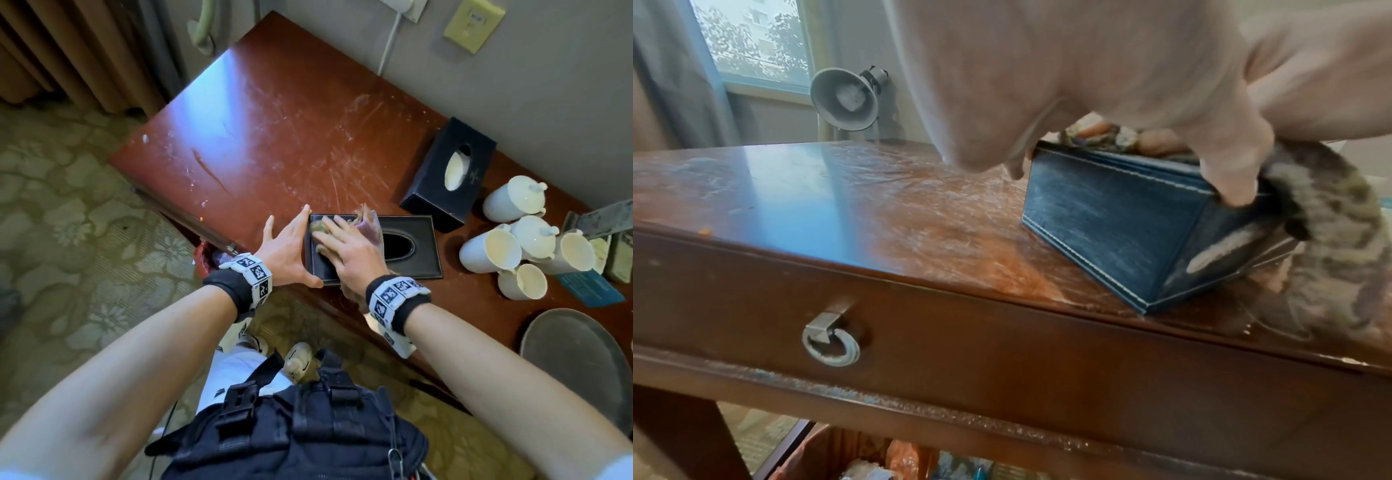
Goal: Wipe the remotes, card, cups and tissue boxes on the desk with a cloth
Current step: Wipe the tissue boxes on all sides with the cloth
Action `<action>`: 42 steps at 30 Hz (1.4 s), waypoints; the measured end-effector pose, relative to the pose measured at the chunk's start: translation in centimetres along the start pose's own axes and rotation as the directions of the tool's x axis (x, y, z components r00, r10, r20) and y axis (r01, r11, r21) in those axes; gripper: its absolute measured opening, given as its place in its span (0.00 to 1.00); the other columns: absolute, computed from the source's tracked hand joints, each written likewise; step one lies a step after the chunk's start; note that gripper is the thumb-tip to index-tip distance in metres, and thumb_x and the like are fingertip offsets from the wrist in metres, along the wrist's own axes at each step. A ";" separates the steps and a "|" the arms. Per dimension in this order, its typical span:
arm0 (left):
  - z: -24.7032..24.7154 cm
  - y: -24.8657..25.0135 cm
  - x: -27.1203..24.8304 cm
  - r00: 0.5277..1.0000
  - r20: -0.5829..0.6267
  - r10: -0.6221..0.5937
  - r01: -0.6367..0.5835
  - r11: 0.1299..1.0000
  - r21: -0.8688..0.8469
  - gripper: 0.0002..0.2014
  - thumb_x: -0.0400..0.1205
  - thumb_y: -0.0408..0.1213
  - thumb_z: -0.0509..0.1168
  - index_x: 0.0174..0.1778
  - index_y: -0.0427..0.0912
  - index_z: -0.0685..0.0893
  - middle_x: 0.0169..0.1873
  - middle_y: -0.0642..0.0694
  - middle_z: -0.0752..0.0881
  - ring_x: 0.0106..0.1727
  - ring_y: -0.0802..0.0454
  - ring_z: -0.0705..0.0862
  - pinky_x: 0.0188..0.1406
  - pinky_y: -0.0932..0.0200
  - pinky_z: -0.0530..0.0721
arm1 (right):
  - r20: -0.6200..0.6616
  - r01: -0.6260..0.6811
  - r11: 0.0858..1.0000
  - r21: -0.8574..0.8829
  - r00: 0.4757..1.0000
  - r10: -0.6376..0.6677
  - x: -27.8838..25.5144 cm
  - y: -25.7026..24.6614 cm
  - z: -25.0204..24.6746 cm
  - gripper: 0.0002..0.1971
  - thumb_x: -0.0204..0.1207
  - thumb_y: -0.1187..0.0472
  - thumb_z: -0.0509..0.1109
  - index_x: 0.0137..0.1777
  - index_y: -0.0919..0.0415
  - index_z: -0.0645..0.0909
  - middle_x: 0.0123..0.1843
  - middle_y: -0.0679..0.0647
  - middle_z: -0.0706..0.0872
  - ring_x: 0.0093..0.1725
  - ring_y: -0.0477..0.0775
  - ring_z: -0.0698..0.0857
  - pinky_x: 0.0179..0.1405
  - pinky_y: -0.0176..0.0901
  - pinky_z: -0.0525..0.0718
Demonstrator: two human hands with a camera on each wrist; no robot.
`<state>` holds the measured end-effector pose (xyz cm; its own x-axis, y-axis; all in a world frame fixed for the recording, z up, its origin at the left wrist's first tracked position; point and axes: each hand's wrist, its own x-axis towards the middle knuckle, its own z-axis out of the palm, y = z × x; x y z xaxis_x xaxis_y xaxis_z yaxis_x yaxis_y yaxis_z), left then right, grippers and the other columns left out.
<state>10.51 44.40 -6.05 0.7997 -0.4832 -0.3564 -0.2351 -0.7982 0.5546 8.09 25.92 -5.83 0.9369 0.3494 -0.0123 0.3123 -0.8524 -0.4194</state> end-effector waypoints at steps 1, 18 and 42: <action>0.1 0.0 0.0 1.000 -0.005 -0.003 0.003 1.000 0.001 0.72 0.63 0.65 0.78 0.85 0.42 0.30 0.88 0.47 0.45 0.87 0.54 0.49 0.80 0.37 0.26 | -0.010 -0.064 0.998 0.000 0.998 0.064 1.0 -0.3 0.0 0.20 0.87 0.54 0.61 0.77 0.50 0.76 0.83 0.51 0.69 0.84 0.55 0.62 0.83 0.51 0.57; 0.4 -1.3 0.5 0.998 -0.008 0.059 -0.058 0.998 0.013 0.72 0.62 0.63 0.81 0.87 0.43 0.36 0.87 0.45 0.50 0.87 0.47 0.49 0.85 0.39 0.37 | 0.034 0.019 1.000 -0.007 0.999 -0.019 -0.4 0.3 0.8 0.20 0.86 0.49 0.58 0.76 0.48 0.77 0.82 0.48 0.70 0.85 0.56 0.59 0.82 0.56 0.61; 0.1 -0.6 0.4 0.997 -0.042 0.072 -0.065 0.987 0.148 0.69 0.61 0.64 0.79 0.87 0.45 0.41 0.86 0.44 0.52 0.86 0.46 0.52 0.84 0.36 0.35 | -0.127 -0.557 0.830 -0.034 0.826 0.549 -2.3 9.4 -5.3 0.21 0.87 0.61 0.58 0.79 0.53 0.73 0.85 0.56 0.64 0.84 0.64 0.58 0.81 0.57 0.61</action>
<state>10.96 44.63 -6.58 0.8034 -0.5237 -0.2834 -0.3657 -0.8095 0.4594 9.65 15.05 -4.96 0.9653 -0.2291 -0.1250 -0.2574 -0.9151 -0.3104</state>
